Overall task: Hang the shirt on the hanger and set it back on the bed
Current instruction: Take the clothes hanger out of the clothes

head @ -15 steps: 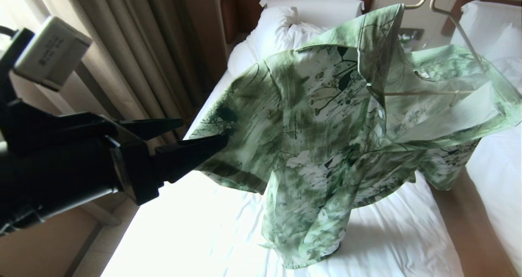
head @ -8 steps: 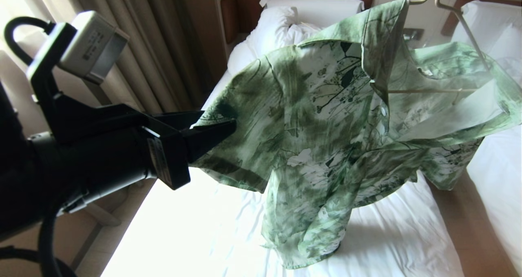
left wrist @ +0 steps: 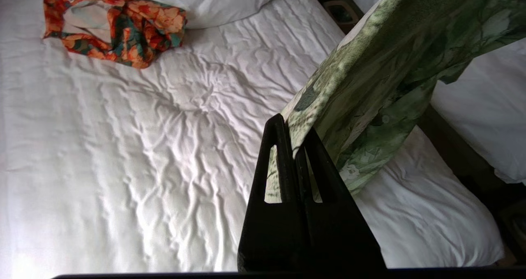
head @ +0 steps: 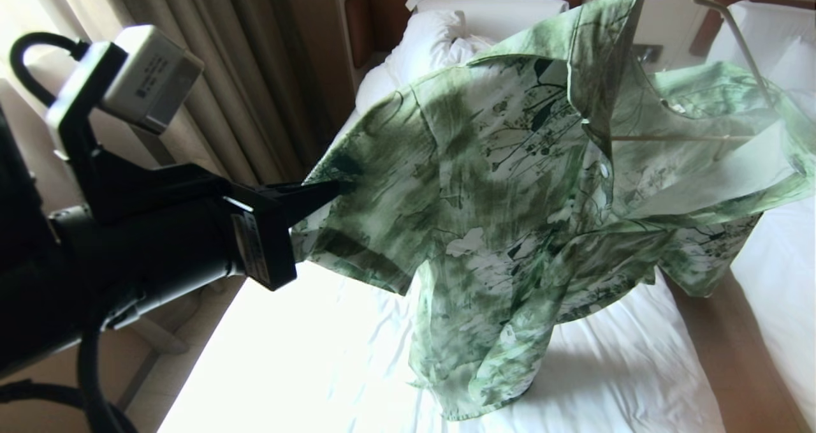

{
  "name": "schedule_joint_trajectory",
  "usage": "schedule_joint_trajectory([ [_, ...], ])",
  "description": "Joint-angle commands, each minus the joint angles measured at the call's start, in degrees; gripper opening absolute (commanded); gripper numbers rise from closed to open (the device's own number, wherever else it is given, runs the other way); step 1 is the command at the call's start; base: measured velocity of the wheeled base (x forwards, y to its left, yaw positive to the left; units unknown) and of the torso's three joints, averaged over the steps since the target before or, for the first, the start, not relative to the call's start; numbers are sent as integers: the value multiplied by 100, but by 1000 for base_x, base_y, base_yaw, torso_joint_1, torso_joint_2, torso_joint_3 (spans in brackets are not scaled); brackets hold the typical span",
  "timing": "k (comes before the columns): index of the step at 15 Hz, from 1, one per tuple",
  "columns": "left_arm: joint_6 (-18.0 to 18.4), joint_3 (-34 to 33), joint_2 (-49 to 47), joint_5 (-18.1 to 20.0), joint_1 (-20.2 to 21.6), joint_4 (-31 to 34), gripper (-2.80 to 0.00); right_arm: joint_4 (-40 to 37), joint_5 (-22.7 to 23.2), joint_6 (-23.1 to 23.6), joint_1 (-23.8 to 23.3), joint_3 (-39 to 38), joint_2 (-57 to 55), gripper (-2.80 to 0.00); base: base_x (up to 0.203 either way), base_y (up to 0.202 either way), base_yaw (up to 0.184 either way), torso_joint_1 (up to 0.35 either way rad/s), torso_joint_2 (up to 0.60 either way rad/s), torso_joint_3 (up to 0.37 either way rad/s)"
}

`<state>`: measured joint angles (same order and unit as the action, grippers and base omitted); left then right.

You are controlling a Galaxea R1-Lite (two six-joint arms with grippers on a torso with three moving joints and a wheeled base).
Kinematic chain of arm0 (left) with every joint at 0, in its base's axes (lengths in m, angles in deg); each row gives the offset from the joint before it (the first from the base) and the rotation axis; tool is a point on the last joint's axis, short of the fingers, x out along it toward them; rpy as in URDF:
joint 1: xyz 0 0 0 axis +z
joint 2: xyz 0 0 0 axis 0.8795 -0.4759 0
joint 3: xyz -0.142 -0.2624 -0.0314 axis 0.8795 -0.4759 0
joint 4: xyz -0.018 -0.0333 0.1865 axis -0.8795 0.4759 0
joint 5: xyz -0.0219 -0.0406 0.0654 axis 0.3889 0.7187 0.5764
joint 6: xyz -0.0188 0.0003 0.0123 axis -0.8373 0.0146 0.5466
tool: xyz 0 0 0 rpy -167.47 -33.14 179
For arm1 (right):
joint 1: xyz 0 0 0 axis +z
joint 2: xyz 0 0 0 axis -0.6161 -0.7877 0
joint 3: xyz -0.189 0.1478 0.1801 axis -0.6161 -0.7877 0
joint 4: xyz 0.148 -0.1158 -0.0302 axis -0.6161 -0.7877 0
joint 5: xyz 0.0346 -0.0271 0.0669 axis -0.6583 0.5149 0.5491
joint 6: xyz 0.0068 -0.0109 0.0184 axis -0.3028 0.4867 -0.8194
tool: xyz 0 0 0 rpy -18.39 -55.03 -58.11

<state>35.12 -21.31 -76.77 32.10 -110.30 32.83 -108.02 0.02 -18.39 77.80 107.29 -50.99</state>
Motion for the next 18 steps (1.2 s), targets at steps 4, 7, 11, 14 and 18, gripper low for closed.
schedule_joint_trajectory([
  [4,-251,-70,6,-674,82,550,-280,-7,-45,20,-30,81,0,-280,0,0,0,0,0,0],
  [7,-277,-215,-59,-685,224,543,-280,1,-62,20,-39,90,27,-280,0,0,0,0,0,0],
  [11,-405,-516,-77,-649,278,529,-280,-7,-72,29,-101,90,71,-280,0,0,0,0,0,0],
  [14,-407,-562,-11,-641,268,440,-280,-16,-72,29,-153,90,97,-280,0,0,0,0,0,0],
  [18,-403,-556,223,-639,237,408,-280,-34,-63,29,-214,81,105,-280,0,0,0,0,0,0],
])
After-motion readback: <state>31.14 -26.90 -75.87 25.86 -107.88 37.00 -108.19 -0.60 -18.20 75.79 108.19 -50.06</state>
